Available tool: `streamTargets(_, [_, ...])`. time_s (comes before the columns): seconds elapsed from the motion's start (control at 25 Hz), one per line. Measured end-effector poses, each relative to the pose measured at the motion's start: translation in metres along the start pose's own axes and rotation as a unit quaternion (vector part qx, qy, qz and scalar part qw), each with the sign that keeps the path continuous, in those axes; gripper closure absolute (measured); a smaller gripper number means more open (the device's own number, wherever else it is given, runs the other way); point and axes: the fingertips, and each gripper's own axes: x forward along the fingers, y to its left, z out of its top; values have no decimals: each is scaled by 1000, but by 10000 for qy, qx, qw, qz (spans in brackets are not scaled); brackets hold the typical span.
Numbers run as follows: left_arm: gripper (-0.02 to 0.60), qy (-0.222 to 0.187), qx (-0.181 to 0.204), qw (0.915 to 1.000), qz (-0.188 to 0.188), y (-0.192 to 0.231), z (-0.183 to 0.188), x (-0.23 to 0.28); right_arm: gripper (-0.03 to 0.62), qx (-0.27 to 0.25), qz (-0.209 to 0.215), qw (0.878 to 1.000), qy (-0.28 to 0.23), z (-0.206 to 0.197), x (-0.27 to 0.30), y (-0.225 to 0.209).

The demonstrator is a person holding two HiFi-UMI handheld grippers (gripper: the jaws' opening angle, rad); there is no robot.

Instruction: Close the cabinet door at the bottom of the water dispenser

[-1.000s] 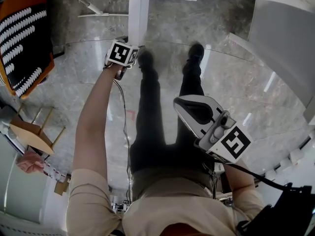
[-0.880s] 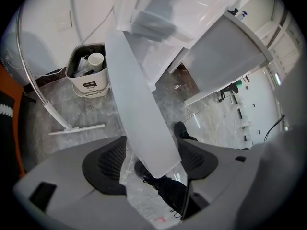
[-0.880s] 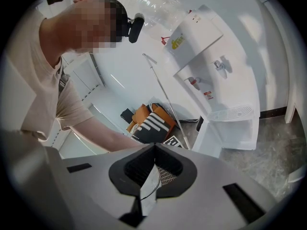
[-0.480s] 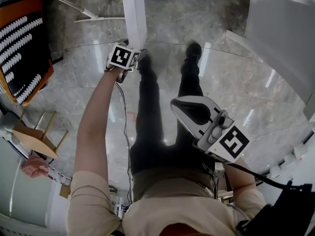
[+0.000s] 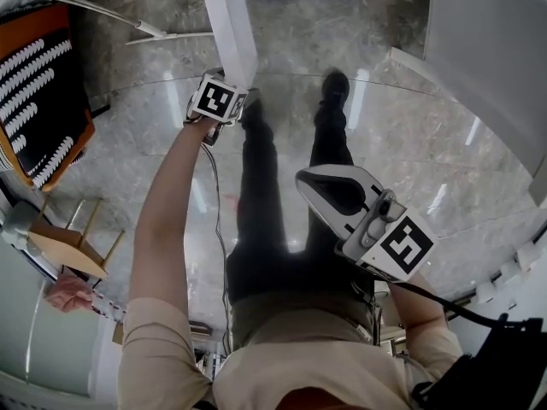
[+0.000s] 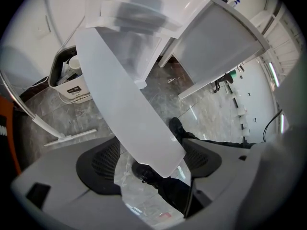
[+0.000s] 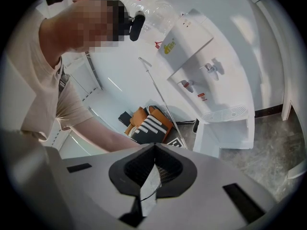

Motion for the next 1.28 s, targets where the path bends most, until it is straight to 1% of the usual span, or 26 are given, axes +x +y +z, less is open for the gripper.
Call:
streamTargets(0.12, [218, -53, 1, 9999, -97, -6, 6, 1, 580, 23, -16, 10000, -20, 1, -1, -2])
streamTargets(0.24, [216, 13, -66, 9999, -111, -9, 6, 3, 580, 49, -29, 10000, -47, 2, -3, -4])
streamTargets(0.48, [214, 7, -127, 9997, -208, -15, 12, 6, 580, 73, -65, 9998, -157, 5, -8, -8])
streamTargets(0.68, [213, -47, -210, 9989, -425, -25, 20, 6, 580, 51, -157, 9998, -103, 1, -13, -11])
streamTargets(0.92, [213, 58, -39, 9987, -503, -39, 33, 13, 580, 103, -177, 9997, -97, 5, -21, -20])
streamTargets(1.28, [213, 77, 234, 9982, -552, -49, 42, 15, 580, 149, -242, 9995, -138, 5, -21, -23])
